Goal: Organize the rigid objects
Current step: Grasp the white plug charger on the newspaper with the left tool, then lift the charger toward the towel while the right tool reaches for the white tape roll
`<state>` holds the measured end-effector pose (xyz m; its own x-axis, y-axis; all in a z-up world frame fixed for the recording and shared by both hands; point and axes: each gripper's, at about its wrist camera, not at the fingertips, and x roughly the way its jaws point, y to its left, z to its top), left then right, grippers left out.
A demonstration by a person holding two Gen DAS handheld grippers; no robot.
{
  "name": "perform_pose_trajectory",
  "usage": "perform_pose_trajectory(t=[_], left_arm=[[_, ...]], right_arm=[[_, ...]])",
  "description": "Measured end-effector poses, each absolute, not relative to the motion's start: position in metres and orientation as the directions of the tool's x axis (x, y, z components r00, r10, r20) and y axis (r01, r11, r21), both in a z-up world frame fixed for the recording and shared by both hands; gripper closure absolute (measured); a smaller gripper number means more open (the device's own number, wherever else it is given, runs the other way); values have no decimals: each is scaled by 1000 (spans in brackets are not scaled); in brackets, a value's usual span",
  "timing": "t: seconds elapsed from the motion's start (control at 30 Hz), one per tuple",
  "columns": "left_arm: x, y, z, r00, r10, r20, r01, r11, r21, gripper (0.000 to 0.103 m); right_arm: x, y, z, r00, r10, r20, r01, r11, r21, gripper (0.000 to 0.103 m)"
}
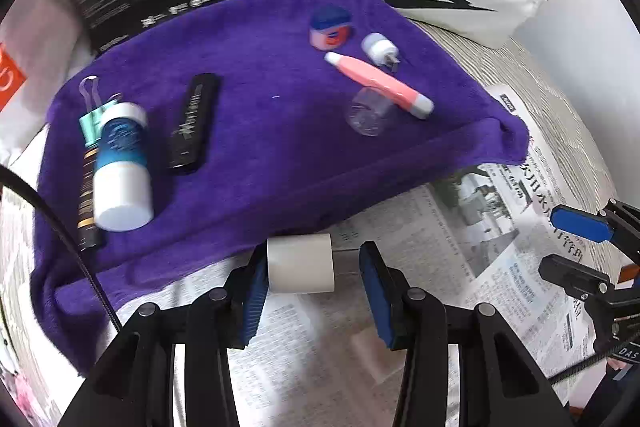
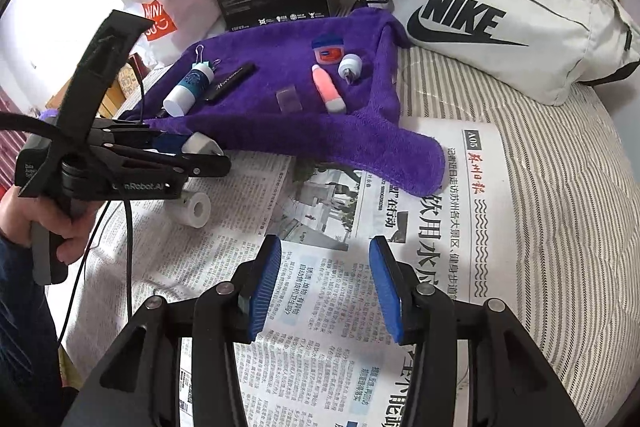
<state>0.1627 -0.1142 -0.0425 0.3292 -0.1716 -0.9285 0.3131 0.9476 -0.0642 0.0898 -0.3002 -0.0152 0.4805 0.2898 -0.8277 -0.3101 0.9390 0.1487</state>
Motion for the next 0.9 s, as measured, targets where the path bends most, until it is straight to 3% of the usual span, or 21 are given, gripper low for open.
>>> perform_pose_trajectory(t=[0.63, 0.9], left_arm=[[118, -9, -47, 379, -104, -920, 135, 989, -56, 60], [109, 12, -46, 398, -136, -907, 104, 989, -103, 60]], right_arm=[[105, -219, -16, 441, 366, -820, -434, 886, 162, 55], [138, -190, -25, 438, 332, -835, -388, 908, 157, 55]])
